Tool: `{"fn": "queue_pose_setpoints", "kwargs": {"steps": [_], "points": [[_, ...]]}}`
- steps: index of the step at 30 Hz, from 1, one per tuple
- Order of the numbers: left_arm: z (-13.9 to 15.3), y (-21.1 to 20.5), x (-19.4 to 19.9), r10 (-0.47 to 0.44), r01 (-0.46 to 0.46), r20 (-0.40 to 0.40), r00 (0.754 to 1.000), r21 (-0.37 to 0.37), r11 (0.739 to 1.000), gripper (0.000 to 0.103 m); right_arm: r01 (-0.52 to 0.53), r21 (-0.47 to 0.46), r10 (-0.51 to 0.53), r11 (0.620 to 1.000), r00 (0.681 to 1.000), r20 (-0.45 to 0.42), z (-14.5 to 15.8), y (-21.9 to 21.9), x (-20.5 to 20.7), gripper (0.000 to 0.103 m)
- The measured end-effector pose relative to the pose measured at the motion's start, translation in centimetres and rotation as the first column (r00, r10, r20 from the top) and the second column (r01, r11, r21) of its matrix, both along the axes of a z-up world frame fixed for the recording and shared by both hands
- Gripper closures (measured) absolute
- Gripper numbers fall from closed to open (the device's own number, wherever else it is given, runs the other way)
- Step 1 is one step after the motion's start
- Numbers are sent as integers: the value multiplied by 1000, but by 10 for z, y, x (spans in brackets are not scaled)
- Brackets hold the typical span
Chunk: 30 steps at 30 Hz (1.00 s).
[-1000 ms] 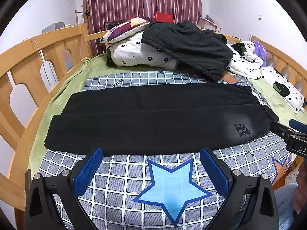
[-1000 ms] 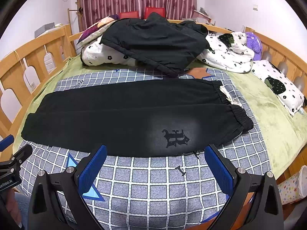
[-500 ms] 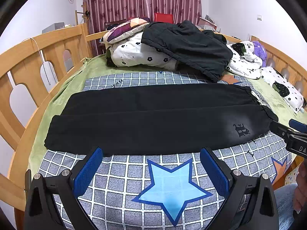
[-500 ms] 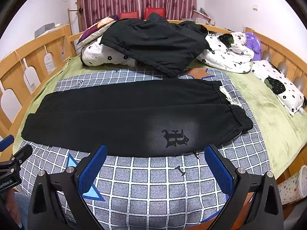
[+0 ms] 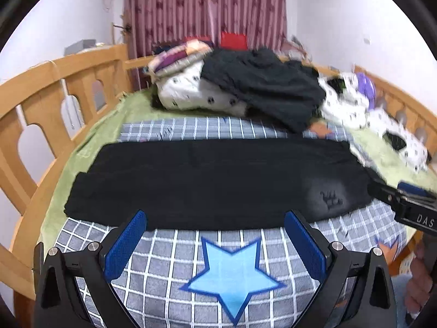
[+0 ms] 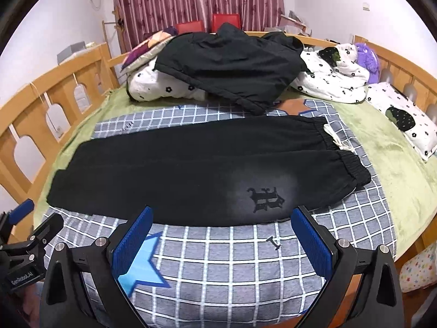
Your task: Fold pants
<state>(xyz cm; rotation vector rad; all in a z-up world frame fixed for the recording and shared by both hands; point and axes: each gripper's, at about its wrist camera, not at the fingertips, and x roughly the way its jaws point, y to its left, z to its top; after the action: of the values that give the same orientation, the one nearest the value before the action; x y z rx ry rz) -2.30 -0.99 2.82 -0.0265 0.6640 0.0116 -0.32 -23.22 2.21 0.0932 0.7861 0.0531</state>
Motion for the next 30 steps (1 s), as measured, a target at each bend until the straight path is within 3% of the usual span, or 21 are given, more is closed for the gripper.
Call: {"fn": "queue_pose_setpoints", "kwargs": {"steps": [3,6,9,12,15,19,22,26,30], "points": [[14,11,1,13,-13,29,1000,-15,1000,0,-7,10,7,1000,1000,28,16,-6,-5,3],[32,23,7,60,-64,57,997,64,996,0,-9,-37,12,999,997,82,41,-16,-10,3],[50,38,9,78,-86,95,992,82,993,0,18,-56,-11,998,992,124,67,-35,-10,2],[63,57,13,73,-80,115,991,57,995,0,15,-29,-11,999,990,143,84,-59,-6,2],[65,73,22,93,-102,108,990,84,991,0,2,7,-3,1000,981,196,85,-84,-4,2],[43,90,36,91,-95,44,995,104,990,0,16,-16,-14,1000,992,128,58,-104,16,2],[18,102,40,110,-113,31,993,94,989,0,31,7,-32,999,992,125,25,-119,27,2],[-34,125,57,133,-132,-40,990,33,991,1,38,38,-42,999,994,99,-22,-134,37,6],[-88,148,69,172,-180,-134,976,-48,983,1,55,-5,-55,998,998,20,-81,-146,49,17]]}}
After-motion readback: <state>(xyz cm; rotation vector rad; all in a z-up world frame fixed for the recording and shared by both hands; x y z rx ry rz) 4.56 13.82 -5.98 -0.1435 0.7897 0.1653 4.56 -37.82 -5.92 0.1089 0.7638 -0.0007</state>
